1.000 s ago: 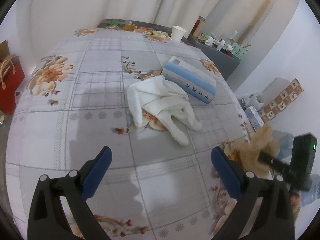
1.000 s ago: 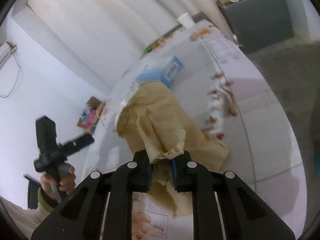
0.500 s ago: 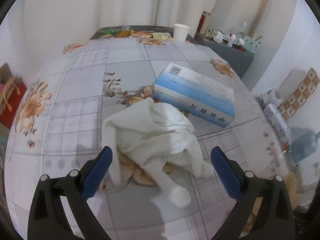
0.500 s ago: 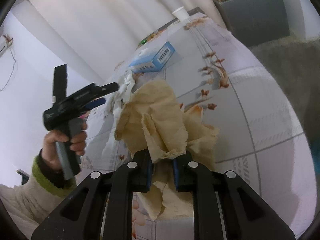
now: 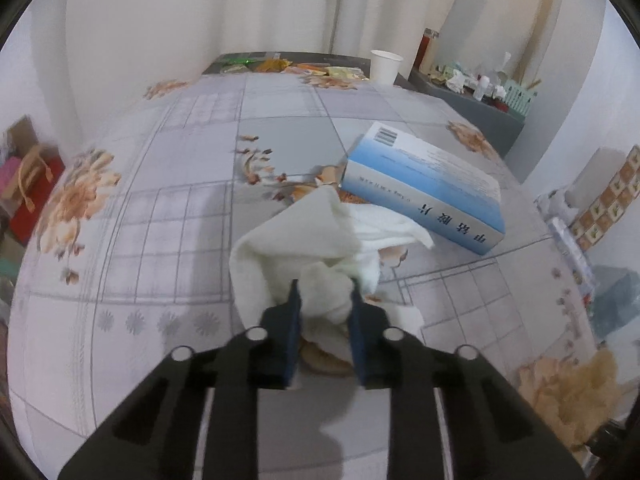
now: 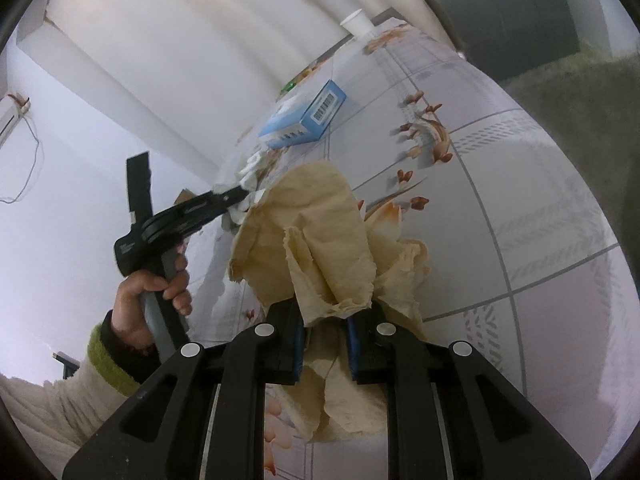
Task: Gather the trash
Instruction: 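Carry the white cloth and brown paper with both tools to the wastebasket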
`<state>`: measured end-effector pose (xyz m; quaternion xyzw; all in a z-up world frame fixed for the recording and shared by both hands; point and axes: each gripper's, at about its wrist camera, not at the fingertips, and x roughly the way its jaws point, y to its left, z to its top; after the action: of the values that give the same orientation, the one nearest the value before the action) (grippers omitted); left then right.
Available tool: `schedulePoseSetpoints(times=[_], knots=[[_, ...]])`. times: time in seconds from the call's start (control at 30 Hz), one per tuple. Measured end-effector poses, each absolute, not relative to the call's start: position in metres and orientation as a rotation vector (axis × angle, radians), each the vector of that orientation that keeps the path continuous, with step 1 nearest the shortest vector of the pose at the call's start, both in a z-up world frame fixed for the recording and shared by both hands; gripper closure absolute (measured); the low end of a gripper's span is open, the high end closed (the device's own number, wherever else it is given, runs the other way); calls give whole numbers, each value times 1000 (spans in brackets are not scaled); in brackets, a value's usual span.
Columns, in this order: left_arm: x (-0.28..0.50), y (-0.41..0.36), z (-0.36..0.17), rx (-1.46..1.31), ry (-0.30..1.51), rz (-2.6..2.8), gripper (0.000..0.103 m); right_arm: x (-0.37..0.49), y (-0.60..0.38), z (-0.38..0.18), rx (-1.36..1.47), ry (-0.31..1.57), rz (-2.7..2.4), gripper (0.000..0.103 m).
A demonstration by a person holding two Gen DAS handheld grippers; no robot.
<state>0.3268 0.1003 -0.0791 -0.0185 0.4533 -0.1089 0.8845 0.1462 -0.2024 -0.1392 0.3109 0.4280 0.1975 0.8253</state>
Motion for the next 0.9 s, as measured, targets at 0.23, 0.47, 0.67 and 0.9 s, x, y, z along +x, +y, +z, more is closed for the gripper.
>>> schedulePoseSetpoints(times=[0.23, 0.47, 0.67, 0.9], knots=[[288, 124, -59, -90, 928, -287, 87, 139, -208, -135, 680, 900, 412, 87], [251, 148, -25, -136, 865, -352, 87, 128, -208, -121, 685, 866, 417, 90], [223, 161, 4, -172, 787, -400, 87, 115, -218, -91, 692, 779, 398, 91], [203, 147, 29, -188, 732, -520, 87, 84, -257, -57, 716, 649, 308, 91]])
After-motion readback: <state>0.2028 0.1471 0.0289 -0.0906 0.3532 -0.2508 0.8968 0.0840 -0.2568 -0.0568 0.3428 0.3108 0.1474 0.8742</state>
